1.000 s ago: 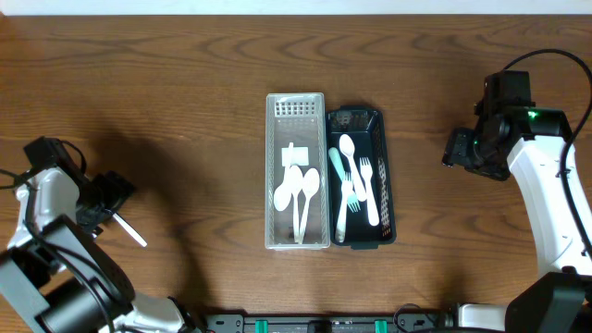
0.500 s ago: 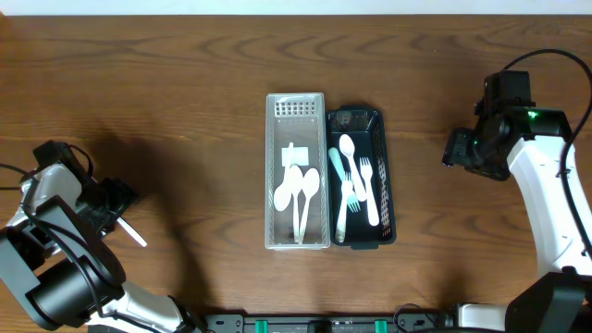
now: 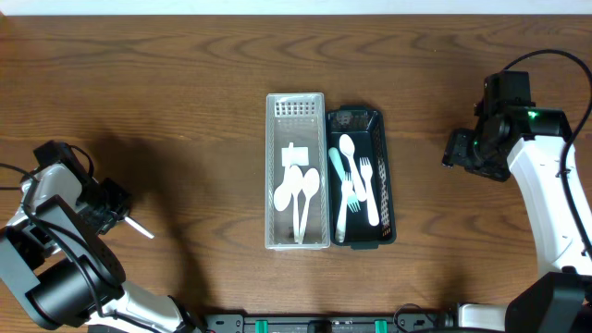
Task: Pack container
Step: 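Lower left gripper onto the last white spoon and grasp it, then carry the last spoon into the white basket and release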
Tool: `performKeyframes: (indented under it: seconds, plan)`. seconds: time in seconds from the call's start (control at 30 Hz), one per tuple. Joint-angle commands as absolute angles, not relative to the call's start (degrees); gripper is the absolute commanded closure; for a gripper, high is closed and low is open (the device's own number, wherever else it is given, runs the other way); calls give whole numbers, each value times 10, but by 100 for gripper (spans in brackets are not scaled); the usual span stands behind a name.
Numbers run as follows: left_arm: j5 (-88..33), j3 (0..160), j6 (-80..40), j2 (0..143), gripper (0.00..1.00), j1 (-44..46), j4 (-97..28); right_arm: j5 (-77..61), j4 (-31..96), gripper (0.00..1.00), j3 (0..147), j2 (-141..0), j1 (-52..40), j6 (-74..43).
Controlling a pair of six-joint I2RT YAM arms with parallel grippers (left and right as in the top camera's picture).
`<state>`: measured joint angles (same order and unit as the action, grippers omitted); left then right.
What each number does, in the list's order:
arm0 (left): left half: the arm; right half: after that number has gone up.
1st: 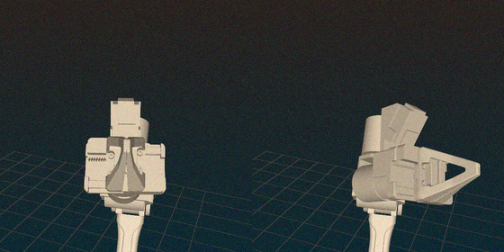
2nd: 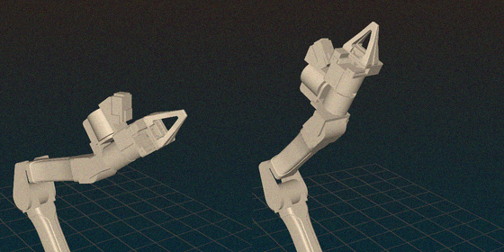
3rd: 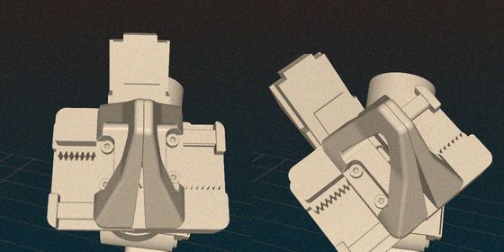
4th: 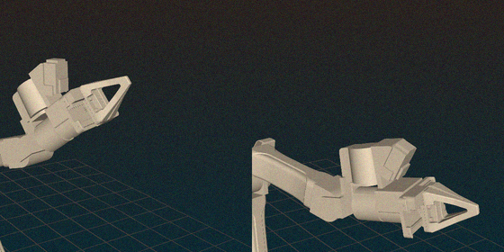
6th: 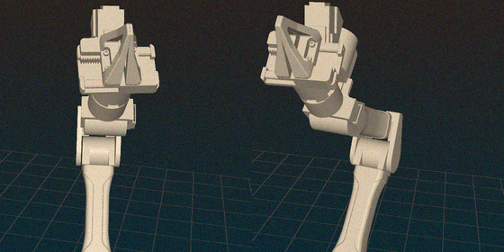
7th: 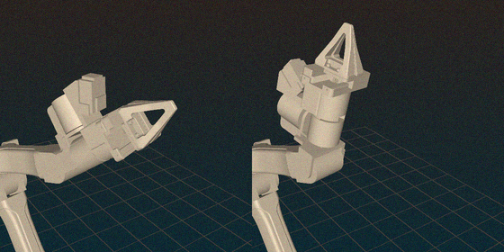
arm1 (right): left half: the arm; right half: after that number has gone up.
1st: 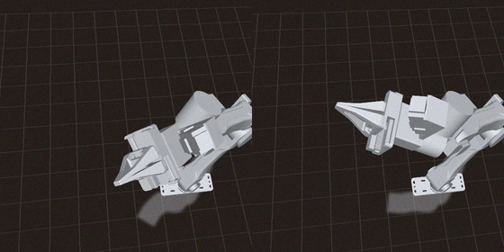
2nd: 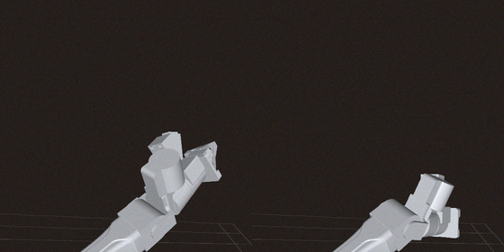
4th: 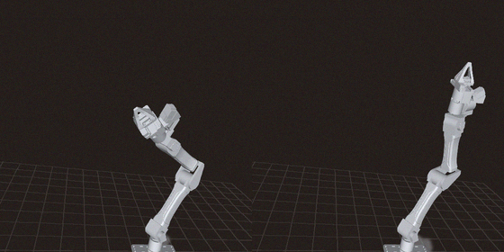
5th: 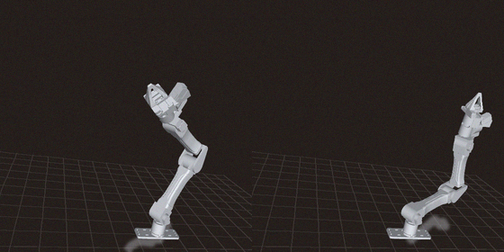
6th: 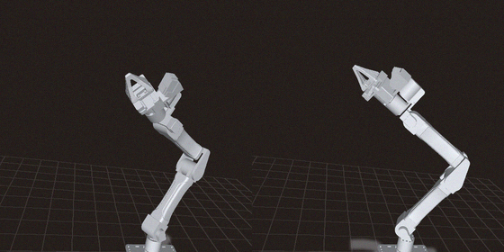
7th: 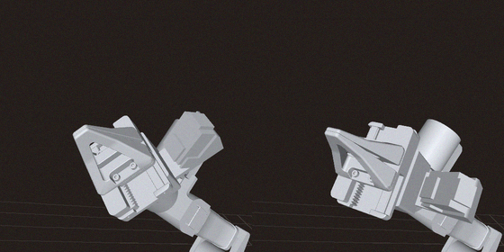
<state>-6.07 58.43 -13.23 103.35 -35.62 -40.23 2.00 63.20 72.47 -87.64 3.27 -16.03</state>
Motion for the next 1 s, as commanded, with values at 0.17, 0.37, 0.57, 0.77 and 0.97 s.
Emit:
performKeyframes:
  seconds: [0.17, 0.37, 0.57, 0.77, 0.97]
  plan:
    - [-69, 590, -136, 1019, 94, -333, -421, 26, 633, 34, 723, -874, 37, -156]
    - [-69, 620, -121, 914, 94, -231, -477, 26, 630, 33, 723, -874, 37, -156]
    - [-69, 644, -112, 775, 94, -55, -514, 26, 628, 33, 723, -874, 37, -156]
    - [-68, 644, -123, 697, 94, 137, -509, 26, 628, 33, 723, -874, 37, -156]
    - [-69, 644, -151, 735, 94, 253, -498, 25, 628, 33, 723, -874, 37, -156]
